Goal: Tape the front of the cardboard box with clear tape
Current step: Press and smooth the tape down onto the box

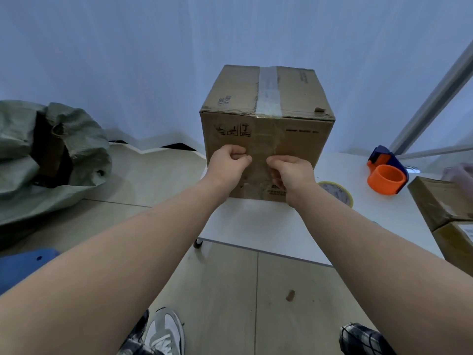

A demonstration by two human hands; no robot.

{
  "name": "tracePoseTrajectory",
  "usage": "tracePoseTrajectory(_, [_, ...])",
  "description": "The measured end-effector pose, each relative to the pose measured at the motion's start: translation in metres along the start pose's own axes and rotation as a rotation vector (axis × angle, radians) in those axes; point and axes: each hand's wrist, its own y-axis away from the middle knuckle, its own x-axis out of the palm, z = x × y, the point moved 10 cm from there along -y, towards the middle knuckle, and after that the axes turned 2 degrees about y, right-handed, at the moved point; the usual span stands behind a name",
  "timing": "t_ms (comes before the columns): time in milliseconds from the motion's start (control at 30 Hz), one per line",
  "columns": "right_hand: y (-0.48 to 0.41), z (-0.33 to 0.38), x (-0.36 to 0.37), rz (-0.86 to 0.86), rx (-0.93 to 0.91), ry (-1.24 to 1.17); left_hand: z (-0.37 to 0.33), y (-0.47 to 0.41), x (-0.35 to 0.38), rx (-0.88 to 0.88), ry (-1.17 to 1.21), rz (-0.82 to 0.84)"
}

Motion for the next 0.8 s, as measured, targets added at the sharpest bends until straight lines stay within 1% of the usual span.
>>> tracePoseTrajectory(167, [0.004, 0.005, 0.005, 0.048, -0.037, 0.004, 0.004, -0.001, 0.009, -0.044, 0.042, 0.003])
tracePoseTrajectory(300, [0.003, 0.006, 0.001, 0.032, -0.043, 0.011, 0.006, -0.001, 0.014, -0.073, 0.073, -0.012])
tracePoseTrajectory(367, [0.001, 0.005, 0.0, 0.029, -0.042, 0.033, -0.004, 0.0, 0.007, -0.002, 0.002, -0.073])
tracePoseTrajectory(400, [0.001, 0.005, 0.001, 0.036, -0.041, 0.052, -0.018, 0.002, -0.001, 0.107, -0.096, -0.136])
tracePoseTrajectory(433, [0.001, 0.006, 0.002, 0.049, -0.04, 0.071, -0.038, 0.006, -0.009, 0.27, -0.264, -0.206])
tracePoseTrajectory(500, [0.001, 0.007, 0.006, 0.084, -0.046, 0.117, -0.079, 0.018, -0.009, 0.614, -0.701, -0.303])
tracePoseTrajectory(533, [0.002, 0.008, 0.008, 0.099, -0.055, 0.142, -0.09, 0.019, -0.005, 0.717, -0.866, -0.31])
tracePoseTrajectory(567, [0.004, 0.01, 0.008, 0.106, -0.068, 0.17, -0.094, 0.016, 0.0, 0.744, -0.991, -0.272])
tracePoseTrajectory(600, [0.005, 0.011, 0.007, 0.103, -0.079, 0.195, -0.093, 0.009, 0.003, 0.721, -1.071, -0.213])
tracePoseTrajectory(667, [0.01, 0.014, 0.002, 0.096, -0.095, 0.209, -0.086, -0.004, 0.008, 0.654, -1.142, -0.126])
tracePoseTrajectory(800, [0.02, 0.019, -0.002, 0.19, -0.091, 0.122, -0.091, -0.004, 0.01, 0.665, -1.178, -0.159])
